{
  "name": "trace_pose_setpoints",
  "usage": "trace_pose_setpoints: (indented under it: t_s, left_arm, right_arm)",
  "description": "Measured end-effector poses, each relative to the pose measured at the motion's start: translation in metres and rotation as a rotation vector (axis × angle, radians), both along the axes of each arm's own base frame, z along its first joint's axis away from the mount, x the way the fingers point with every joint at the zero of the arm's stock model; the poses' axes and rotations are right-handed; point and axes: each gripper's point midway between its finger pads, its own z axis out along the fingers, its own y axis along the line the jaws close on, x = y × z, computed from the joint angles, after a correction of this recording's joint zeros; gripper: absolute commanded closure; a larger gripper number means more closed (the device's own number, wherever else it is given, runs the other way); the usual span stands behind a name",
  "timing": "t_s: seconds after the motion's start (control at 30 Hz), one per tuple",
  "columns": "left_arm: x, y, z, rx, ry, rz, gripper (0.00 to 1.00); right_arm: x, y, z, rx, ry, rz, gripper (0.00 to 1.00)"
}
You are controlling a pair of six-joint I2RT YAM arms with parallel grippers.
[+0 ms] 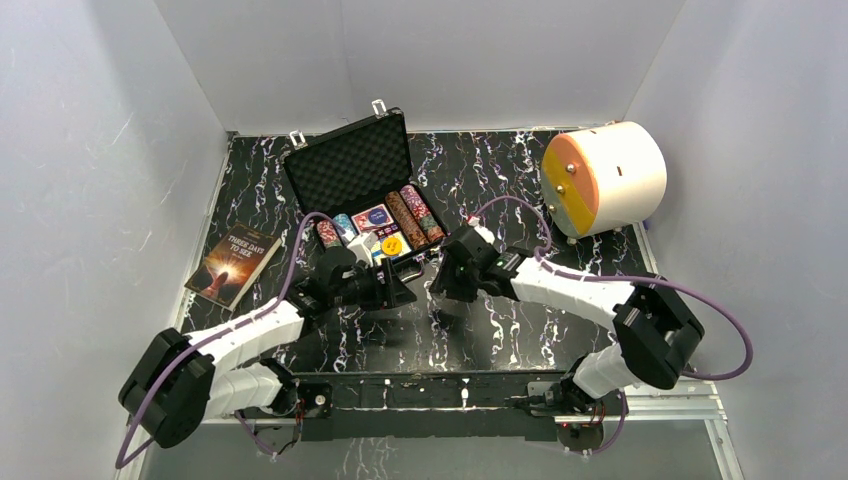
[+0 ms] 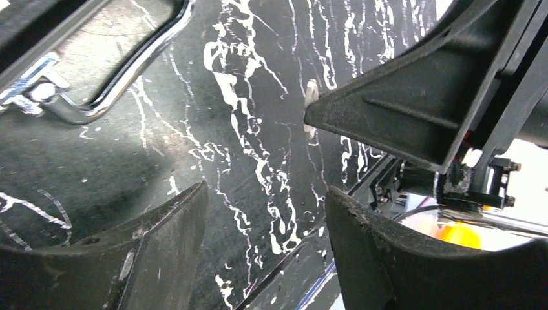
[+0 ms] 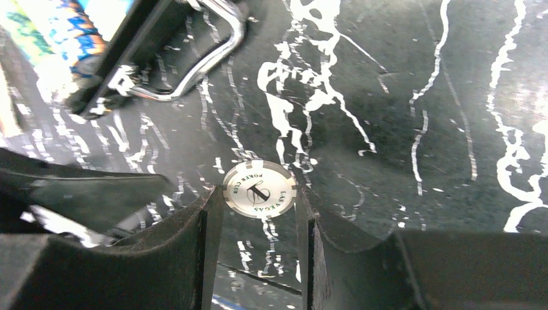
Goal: Pack up texas hold em set
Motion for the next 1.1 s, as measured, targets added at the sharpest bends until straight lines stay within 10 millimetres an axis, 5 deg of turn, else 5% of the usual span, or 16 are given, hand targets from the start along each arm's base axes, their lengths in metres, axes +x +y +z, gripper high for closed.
trace_pose_setpoints:
  t_s: [0.3, 0.63, 0.97, 1.1]
  left_arm:
    - [-0.002, -0.027, 0.007, -0.113, -0.058, -0.023, 0.40]
    - [0.014, -0.040, 0.022, -0.176, -0.121, 0.059, 0.72]
    - [0.023, -0.036, 0.014, -0.145, -0.132, 0.113, 1.00]
    - [0.024, -0.036, 0.013, -0.139, -0.139, 0.112, 1.00]
  right_arm:
    - [0.007, 0.022, 0.020, 0.203, 0.056, -0.042, 0.54]
    - [0.006, 0.031, 0.027, 0.275, 0.089, -0.049, 0.54]
    - [0.011, 0.033, 0.030, 0.294, 0.079, -0.056, 0.54]
    - [0.012, 0.032, 0.030, 0.294, 0.079, -0.058, 0.47]
